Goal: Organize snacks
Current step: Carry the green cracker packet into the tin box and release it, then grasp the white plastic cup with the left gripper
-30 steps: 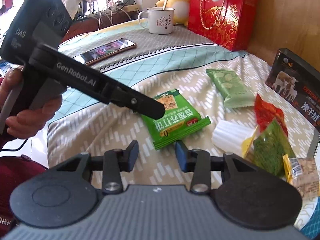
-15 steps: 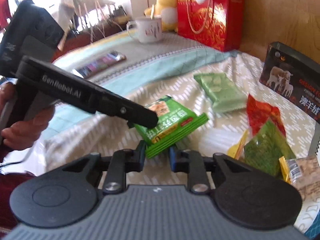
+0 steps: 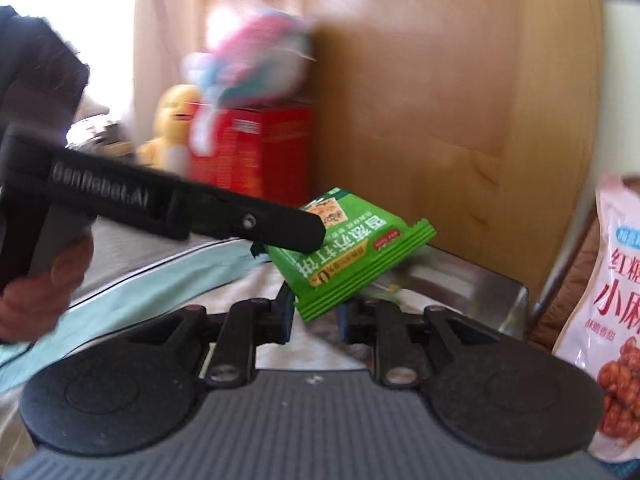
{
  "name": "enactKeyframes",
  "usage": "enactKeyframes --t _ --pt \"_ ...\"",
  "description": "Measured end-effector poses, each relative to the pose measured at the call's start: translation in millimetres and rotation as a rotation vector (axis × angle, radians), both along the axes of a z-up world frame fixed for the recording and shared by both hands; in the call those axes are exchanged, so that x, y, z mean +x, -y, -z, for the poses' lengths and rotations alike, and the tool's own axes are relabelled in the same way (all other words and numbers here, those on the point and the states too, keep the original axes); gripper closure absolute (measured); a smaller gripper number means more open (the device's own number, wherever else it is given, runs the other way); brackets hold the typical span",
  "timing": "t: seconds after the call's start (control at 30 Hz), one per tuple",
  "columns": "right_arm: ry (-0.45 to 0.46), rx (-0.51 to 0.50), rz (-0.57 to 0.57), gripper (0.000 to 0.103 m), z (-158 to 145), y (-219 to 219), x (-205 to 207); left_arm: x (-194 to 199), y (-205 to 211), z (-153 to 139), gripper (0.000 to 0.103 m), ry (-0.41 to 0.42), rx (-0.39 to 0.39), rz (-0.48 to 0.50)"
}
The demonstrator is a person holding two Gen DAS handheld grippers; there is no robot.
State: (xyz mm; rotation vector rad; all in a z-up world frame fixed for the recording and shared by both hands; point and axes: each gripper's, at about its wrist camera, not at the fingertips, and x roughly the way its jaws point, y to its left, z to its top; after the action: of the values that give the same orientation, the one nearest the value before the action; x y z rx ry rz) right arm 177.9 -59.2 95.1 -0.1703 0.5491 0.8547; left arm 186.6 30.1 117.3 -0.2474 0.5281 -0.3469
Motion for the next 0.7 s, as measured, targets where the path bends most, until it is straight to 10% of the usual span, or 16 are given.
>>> enactKeyframes --t 0.27,0.7 --pt "-0.12 0.052 0.1 0.062 23.6 19.6 31.6 6.7 -24.3 31.0 0.06 -0.068 -0.003 -0.067" --pt "-0.228 0.101 -0.054 0.06 40.8 73.5 -105.2 -113.1 -59.4 76.6 0.057 -0.226 -0.138 0.04"
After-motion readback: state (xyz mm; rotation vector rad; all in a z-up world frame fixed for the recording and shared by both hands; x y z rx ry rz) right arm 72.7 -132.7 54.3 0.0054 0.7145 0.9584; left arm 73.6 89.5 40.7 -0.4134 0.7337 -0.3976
